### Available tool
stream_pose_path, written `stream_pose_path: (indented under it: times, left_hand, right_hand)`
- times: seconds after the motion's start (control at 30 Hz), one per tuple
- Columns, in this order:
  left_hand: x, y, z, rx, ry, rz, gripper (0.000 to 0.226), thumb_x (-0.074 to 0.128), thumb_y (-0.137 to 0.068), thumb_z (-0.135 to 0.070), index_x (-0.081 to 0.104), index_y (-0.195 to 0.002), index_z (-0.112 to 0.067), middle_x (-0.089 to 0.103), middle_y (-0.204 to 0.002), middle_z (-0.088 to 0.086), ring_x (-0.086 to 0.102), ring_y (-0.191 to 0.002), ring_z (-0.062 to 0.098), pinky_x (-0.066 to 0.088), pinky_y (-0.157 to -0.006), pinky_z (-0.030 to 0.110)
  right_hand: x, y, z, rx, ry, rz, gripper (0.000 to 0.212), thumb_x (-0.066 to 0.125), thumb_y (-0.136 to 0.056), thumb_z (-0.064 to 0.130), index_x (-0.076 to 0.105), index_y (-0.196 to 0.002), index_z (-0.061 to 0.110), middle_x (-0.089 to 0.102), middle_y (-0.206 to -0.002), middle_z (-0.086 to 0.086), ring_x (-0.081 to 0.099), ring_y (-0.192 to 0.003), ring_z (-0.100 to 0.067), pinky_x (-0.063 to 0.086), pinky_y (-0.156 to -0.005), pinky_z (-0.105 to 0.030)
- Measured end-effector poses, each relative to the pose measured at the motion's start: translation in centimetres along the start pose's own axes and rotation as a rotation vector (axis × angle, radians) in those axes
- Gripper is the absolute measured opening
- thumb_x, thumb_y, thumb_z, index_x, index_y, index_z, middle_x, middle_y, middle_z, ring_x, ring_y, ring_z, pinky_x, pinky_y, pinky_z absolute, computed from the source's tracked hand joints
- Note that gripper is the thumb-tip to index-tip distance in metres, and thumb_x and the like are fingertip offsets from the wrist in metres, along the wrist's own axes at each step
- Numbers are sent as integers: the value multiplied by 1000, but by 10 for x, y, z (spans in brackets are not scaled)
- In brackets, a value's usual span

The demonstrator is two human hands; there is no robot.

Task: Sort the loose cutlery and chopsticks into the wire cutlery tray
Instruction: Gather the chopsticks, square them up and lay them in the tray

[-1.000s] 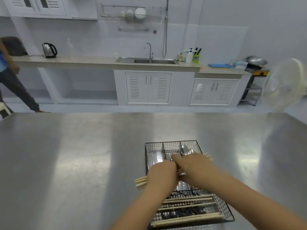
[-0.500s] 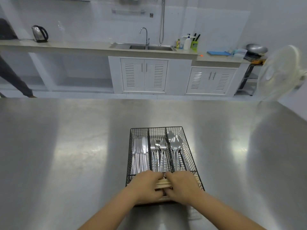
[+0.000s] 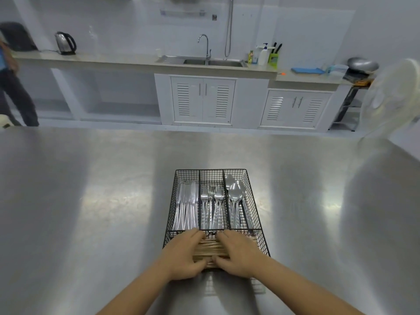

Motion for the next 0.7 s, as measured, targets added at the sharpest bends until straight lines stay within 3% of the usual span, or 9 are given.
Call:
stream_pose_path:
  times: [0.13,0.23,0.33,0.4,0.7]
  left_hand:
    - [-16,13,-8,72,-14,-184,59,55,-76,-65,61,-112,-18,61,-105,-6,58,-94,9,40,-82,17]
    - [-11,23,-9,71,-106,-158,85,47,-72,-79,53,-132,-19,56,-132,-4,50,-119,13,33,-101,29]
    - [-2,24,-2,-12,-184,-61,110,39,-63,-91,31,-148,-21,28,-156,-4,22,-142,17,17,-109,42]
    - [3,22,3,-68,-214,-7,114,35,-63,-92,29,-149,-18,24,-157,-3,16,-144,17,14,-109,45]
    - [8,6,23,-152,-196,76,111,32,-64,-93,40,-144,-16,40,-150,-3,25,-140,15,7,-109,41]
  right_hand:
    - [-16,14,2,-59,13,-252,43,50,-83,52,62,-102,16,61,-95,0,59,-85,-19,52,-74,-34]
    - [-18,34,-7,32,63,-350,50,50,-84,53,65,-116,16,66,-115,-3,63,-105,-22,41,-96,-35]
    - [-9,46,-20,130,117,-329,66,40,-89,59,46,-141,20,42,-149,-5,37,-138,-25,24,-108,-44]
    - [0,45,-27,170,130,-274,70,30,-91,64,36,-147,22,31,-154,-3,24,-142,-24,18,-109,-44]
    - [2,22,-36,242,86,-181,68,21,-92,64,42,-143,24,45,-147,-1,41,-135,-24,9,-110,-40]
Point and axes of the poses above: each hand's wrist, its own y-axis away from the middle knuckle, its own x-axis out of the palm, z = x × y, the point moved 8 cm from there along -y, towards the middle knuckle
